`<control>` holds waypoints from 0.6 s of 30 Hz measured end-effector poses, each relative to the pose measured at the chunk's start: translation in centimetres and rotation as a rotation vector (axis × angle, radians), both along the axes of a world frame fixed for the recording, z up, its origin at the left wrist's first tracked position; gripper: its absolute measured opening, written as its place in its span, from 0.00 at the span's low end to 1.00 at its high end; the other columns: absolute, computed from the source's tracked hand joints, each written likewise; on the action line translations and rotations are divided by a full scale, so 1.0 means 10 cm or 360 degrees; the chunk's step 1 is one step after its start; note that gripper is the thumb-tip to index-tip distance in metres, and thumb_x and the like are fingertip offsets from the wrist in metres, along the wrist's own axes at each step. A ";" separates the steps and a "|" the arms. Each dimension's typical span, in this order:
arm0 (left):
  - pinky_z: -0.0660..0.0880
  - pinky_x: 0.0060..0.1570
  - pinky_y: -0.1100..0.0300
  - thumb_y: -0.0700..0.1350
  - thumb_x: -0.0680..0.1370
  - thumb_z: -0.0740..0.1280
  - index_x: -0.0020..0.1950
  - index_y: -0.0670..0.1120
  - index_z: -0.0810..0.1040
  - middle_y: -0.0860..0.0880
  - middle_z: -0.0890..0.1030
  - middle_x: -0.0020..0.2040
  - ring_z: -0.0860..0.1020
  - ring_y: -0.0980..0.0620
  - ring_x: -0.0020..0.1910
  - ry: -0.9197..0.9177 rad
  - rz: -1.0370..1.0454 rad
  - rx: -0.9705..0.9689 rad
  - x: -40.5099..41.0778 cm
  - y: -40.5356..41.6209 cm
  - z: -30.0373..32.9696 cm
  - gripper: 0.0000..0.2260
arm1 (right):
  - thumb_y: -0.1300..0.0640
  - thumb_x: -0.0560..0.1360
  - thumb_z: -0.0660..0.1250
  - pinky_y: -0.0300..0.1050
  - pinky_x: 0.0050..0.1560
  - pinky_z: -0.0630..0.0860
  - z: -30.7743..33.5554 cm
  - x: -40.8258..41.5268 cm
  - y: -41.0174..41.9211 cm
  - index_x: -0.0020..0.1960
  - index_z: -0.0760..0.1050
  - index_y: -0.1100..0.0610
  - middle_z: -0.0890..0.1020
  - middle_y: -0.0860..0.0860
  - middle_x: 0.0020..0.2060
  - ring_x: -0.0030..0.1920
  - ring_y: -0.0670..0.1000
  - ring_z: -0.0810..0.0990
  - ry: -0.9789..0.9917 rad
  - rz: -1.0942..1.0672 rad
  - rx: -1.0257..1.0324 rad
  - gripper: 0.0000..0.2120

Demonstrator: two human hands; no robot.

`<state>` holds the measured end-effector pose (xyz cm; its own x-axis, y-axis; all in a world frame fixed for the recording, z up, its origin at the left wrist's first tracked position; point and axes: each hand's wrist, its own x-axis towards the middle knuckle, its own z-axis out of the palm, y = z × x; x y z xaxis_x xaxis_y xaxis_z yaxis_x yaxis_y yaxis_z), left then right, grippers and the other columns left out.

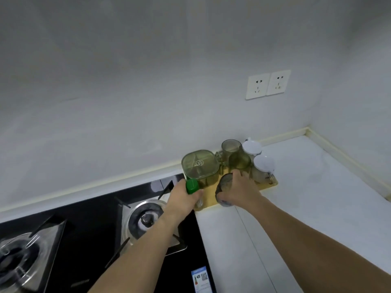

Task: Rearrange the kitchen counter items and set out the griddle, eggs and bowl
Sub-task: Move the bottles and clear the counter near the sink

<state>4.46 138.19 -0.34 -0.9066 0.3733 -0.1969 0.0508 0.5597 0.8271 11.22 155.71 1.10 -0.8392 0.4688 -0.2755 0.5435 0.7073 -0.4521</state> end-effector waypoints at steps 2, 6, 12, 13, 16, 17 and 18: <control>0.69 0.33 0.69 0.48 0.74 0.73 0.48 0.50 0.72 0.51 0.79 0.43 0.77 0.57 0.40 -0.0014 0.0032 0.0021 -0.02 0.10 -0.05 0.10 | 0.40 0.61 0.74 0.51 0.60 0.71 -0.07 -0.05 0.05 0.71 0.56 0.54 0.65 0.55 0.63 0.63 0.59 0.67 -0.0016 0.0050 -0.0022 0.47; 0.69 0.34 0.71 0.44 0.74 0.73 0.45 0.54 0.71 0.54 0.79 0.43 0.77 0.57 0.41 -0.0048 0.0054 0.0011 -0.11 0.27 -0.19 0.11 | 0.42 0.64 0.72 0.52 0.63 0.69 -0.22 -0.17 0.13 0.73 0.53 0.55 0.64 0.56 0.65 0.64 0.59 0.66 0.0005 0.0110 -0.0009 0.46; 0.73 0.42 0.65 0.43 0.71 0.74 0.51 0.50 0.76 0.50 0.81 0.48 0.78 0.55 0.45 -0.0081 0.0199 -0.0064 -0.27 0.39 -0.53 0.12 | 0.41 0.63 0.73 0.52 0.62 0.70 -0.43 -0.28 0.25 0.73 0.53 0.52 0.64 0.54 0.65 0.65 0.58 0.65 0.0021 0.0061 -0.0129 0.47; 0.73 0.46 0.62 0.44 0.71 0.75 0.51 0.50 0.76 0.50 0.80 0.49 0.78 0.54 0.47 -0.0078 0.0232 -0.0086 -0.29 0.40 -0.58 0.12 | 0.41 0.63 0.73 0.51 0.62 0.70 -0.46 -0.31 0.26 0.73 0.53 0.52 0.64 0.53 0.65 0.65 0.58 0.65 0.0030 0.0055 -0.0131 0.47; 0.76 0.51 0.54 0.47 0.70 0.75 0.52 0.52 0.76 0.50 0.79 0.50 0.78 0.51 0.49 -0.0002 0.0308 -0.0130 -0.33 0.46 -0.68 0.14 | 0.41 0.64 0.73 0.51 0.62 0.69 -0.51 -0.39 0.28 0.73 0.54 0.52 0.64 0.53 0.65 0.65 0.57 0.65 0.0055 0.0062 -0.0099 0.45; 0.77 0.52 0.53 0.48 0.69 0.75 0.52 0.51 0.76 0.50 0.79 0.49 0.78 0.51 0.48 0.0027 0.0321 -0.0147 -0.35 0.48 -0.71 0.14 | 0.42 0.64 0.73 0.50 0.62 0.69 -0.53 -0.42 0.28 0.72 0.55 0.53 0.64 0.54 0.65 0.64 0.57 0.65 0.0057 0.0062 -0.0096 0.44; 0.77 0.51 0.52 0.49 0.69 0.75 0.52 0.50 0.77 0.50 0.79 0.49 0.78 0.50 0.48 0.0061 0.0327 -0.0169 -0.37 0.50 -0.73 0.14 | 0.42 0.64 0.73 0.50 0.62 0.69 -0.54 -0.44 0.27 0.72 0.55 0.53 0.65 0.54 0.65 0.64 0.57 0.66 0.0060 0.0061 -0.0092 0.44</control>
